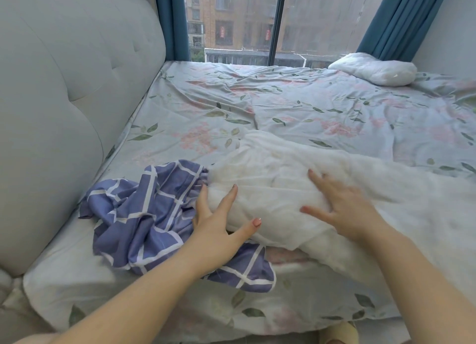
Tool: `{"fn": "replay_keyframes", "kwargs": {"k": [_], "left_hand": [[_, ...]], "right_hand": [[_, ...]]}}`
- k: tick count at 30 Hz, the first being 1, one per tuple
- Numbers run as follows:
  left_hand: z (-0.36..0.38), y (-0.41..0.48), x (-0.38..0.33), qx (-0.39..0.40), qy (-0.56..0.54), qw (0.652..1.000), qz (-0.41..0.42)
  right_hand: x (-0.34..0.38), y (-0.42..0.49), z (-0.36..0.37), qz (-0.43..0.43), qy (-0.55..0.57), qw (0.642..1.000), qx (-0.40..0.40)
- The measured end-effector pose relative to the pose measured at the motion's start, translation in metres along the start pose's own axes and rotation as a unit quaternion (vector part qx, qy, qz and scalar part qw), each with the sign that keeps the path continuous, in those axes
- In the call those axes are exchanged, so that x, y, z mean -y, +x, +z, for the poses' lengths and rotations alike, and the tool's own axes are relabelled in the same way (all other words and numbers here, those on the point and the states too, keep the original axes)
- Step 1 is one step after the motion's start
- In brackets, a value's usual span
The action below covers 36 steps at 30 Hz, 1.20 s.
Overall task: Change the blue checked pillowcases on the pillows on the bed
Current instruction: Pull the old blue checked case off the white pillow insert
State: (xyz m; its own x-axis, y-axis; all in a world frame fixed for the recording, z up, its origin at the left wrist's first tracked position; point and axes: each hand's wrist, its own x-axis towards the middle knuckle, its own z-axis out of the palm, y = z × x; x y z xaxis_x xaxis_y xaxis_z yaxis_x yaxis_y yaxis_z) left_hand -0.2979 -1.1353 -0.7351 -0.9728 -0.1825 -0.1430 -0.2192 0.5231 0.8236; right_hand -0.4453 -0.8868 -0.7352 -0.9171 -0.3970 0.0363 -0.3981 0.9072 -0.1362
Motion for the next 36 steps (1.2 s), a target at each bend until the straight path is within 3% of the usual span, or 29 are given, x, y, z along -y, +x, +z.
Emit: {"fn": "replay_keyframes", "kwargs": {"k": [8, 17, 26, 29, 32, 34, 36], "left_hand": [[-0.002, 0.018, 0.004, 0.011, -0.083, 0.996, -0.019], [-0.004, 0.023, 0.003, 0.004, -0.09, 0.996, -0.008], [-0.04, 0.018, -0.002, -0.06, -0.128, 0.988, 0.066], [-0.054, 0.017, 0.002, -0.124, -0.129, 0.977, 0.114], [-0.068, 0.016, 0.007, -0.25, -0.055, 0.957, 0.138], [-0.079, 0.017, 0.013, -0.308, -0.011, 0.944, 0.119], [-0.087, 0.02, 0.022, -0.317, 0.013, 0.945, 0.077]], "right_hand": [[0.006, 0.014, 0.013, -0.006, 0.077, 0.997, -0.004], [0.008, 0.018, 0.008, -0.003, 0.141, 0.984, -0.109], [0.012, 0.025, -0.007, 0.017, 0.248, 0.935, -0.252], [0.02, 0.031, -0.012, 0.038, 0.256, 0.921, -0.291], [0.031, 0.04, -0.019, 0.069, 0.284, 0.9, -0.324], [0.039, 0.048, -0.027, 0.086, 0.306, 0.881, -0.35], [0.05, 0.057, -0.037, 0.097, 0.321, 0.858, -0.389]]}}
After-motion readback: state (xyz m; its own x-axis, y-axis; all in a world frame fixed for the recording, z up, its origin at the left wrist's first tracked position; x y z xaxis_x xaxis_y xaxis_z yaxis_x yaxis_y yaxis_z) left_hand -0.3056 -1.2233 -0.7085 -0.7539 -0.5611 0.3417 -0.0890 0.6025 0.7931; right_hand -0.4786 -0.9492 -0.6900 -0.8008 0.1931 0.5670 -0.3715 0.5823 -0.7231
